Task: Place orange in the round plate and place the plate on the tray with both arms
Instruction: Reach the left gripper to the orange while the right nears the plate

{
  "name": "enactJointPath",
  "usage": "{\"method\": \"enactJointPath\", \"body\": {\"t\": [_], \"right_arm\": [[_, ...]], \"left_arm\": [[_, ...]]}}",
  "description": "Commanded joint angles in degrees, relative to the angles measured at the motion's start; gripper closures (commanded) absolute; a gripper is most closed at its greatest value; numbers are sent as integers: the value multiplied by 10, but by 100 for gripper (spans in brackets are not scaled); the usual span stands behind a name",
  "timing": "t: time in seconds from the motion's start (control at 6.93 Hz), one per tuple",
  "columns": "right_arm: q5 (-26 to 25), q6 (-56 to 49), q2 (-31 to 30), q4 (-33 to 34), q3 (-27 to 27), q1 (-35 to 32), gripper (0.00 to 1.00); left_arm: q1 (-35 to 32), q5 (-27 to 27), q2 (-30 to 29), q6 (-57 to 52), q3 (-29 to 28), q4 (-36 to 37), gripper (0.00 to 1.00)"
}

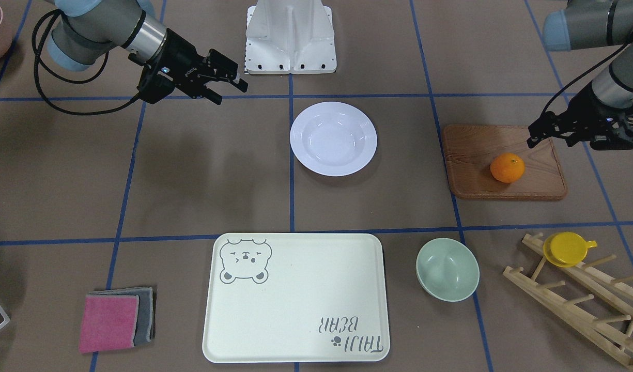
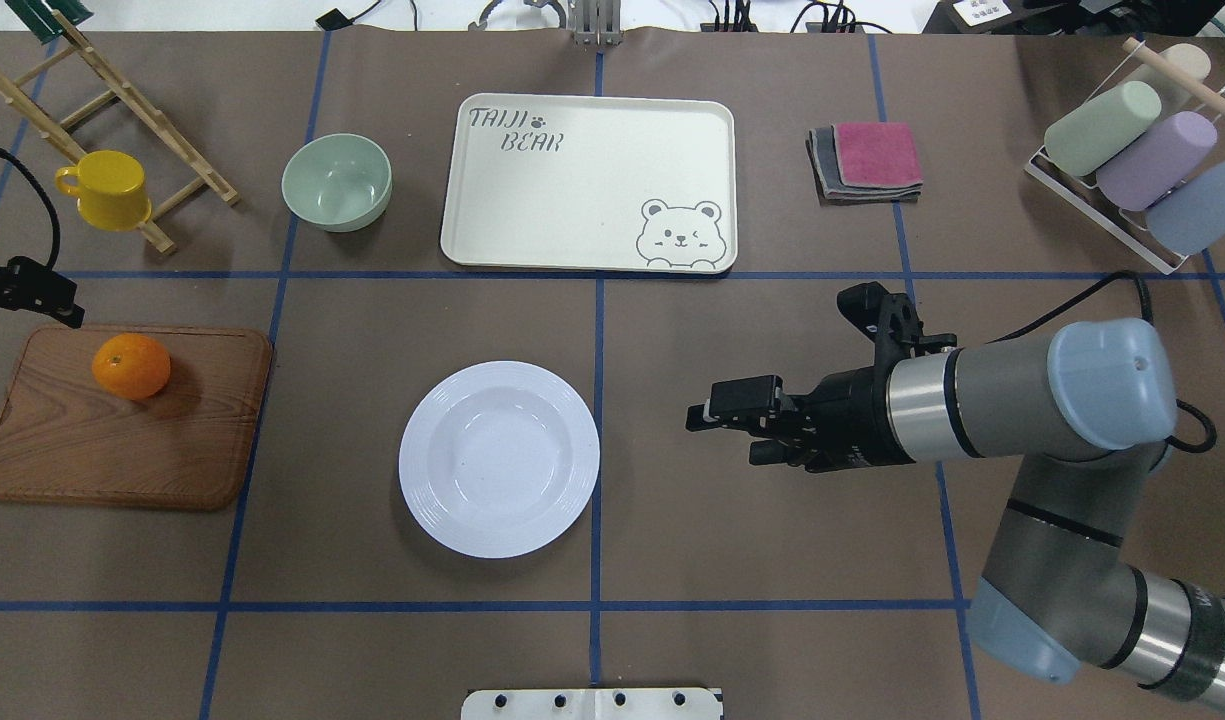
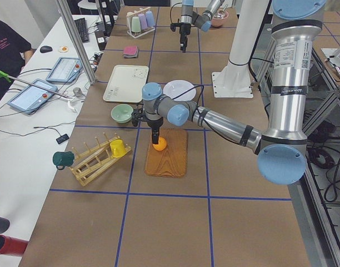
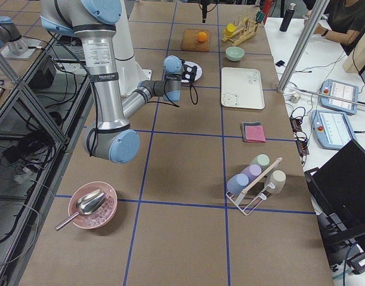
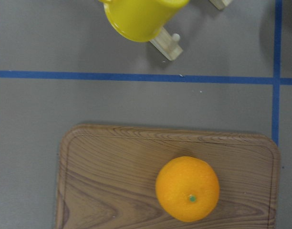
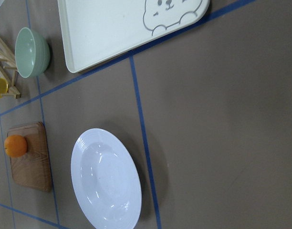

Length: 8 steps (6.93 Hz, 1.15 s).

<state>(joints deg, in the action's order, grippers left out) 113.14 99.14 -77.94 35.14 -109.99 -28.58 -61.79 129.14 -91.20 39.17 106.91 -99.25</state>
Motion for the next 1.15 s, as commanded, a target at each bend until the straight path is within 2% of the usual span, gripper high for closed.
{"method": "enactJointPath", "body": {"t": [0.0, 0.14, 0.58, 1.01], "right_arm": [[-22, 11, 16, 1, 3, 26, 0], [-24, 12, 20, 1, 2, 27, 0], [-45, 11, 20, 1, 2, 41, 0], [-46, 11, 20, 1, 2, 43, 0]], "left_arm": [[23, -13, -13, 36, -75, -92, 1], [44, -15, -17, 72, -89, -121, 1], [64, -31, -17, 93, -94, -125, 2], [82, -35, -28, 110, -128, -151, 3]]}}
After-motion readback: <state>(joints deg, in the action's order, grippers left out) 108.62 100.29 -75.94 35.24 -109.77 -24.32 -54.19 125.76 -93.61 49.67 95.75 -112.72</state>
